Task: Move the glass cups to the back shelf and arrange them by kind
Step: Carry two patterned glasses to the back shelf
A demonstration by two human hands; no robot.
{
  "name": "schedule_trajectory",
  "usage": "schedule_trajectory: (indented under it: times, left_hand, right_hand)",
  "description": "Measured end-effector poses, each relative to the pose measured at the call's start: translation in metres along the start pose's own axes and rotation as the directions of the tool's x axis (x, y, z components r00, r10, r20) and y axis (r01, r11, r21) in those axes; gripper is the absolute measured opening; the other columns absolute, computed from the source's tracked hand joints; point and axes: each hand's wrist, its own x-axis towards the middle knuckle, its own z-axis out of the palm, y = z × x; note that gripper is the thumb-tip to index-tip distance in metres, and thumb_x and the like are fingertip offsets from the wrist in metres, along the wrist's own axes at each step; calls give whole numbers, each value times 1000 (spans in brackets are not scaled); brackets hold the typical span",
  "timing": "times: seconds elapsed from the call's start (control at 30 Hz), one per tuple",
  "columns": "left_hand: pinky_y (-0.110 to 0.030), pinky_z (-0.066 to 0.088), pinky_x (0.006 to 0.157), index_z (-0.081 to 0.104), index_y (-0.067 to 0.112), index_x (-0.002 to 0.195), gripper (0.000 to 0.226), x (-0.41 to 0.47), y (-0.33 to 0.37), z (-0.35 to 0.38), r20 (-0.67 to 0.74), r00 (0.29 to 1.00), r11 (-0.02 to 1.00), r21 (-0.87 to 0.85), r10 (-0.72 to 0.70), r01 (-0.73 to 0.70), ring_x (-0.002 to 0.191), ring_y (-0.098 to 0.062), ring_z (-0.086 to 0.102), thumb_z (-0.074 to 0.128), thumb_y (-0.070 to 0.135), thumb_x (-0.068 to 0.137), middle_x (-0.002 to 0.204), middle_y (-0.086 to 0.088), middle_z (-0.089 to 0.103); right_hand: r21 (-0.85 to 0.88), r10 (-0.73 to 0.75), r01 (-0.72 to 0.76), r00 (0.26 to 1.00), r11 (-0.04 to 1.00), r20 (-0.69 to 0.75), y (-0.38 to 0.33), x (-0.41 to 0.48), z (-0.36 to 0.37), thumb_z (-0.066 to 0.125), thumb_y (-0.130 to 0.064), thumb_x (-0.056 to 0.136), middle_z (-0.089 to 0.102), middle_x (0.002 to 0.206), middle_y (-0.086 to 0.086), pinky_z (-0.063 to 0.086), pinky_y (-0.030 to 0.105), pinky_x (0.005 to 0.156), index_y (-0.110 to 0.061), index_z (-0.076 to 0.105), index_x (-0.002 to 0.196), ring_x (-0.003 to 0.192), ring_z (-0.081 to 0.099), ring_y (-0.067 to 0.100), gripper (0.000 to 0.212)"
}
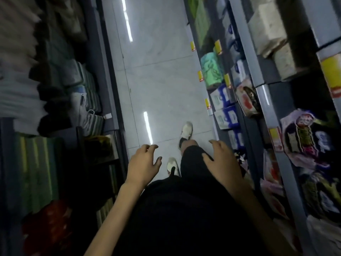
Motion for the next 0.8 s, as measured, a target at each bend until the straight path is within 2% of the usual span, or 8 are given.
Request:
schedule_trajectory:
  times: [0.27,0.5,0.67,0.8]
  left_hand:
    - [-45,52,96,51,23,147,52,169,8,-106,-42,999,999,20,-27,28,125,-27,56,56,45,100,142,-5,54]
    - [-45,55,91,55,23,141,48,308,38,-222,-190,981,1000,-4,-28,28,117,-27,62,59,44,98,139,-3,57]
    - [-40,50,95,52,25,144,50,396,59,-281,-187,981,999,42,42,-34,118,-24,60,54,47,99,140,2,56]
    - [-40,48,96,53,24,143,52,477,61,-325,-162,979,990,87,125,-112,121,-25,59,55,47,97,138,1,58]
  right_hand:
    - [32,-67,65,996,997,53,-74,183,-81,65,-44,95,50,145,10,49,43,103,-17,49,147,127,54,30,61]
    - [11,-129,129,991,992,33,-143,326,-171,62,-50,95,47,151,11,47,44,105,-16,46,150,132,51,34,67]
    - [43,-109,108,993,993,40,-175,405,-209,61,-54,94,40,157,13,44,45,110,-15,31,159,138,46,35,81]
    - [43,-61,58,995,997,74,-197,469,-230,58,-65,91,35,160,13,40,49,113,-19,27,160,142,40,36,88]
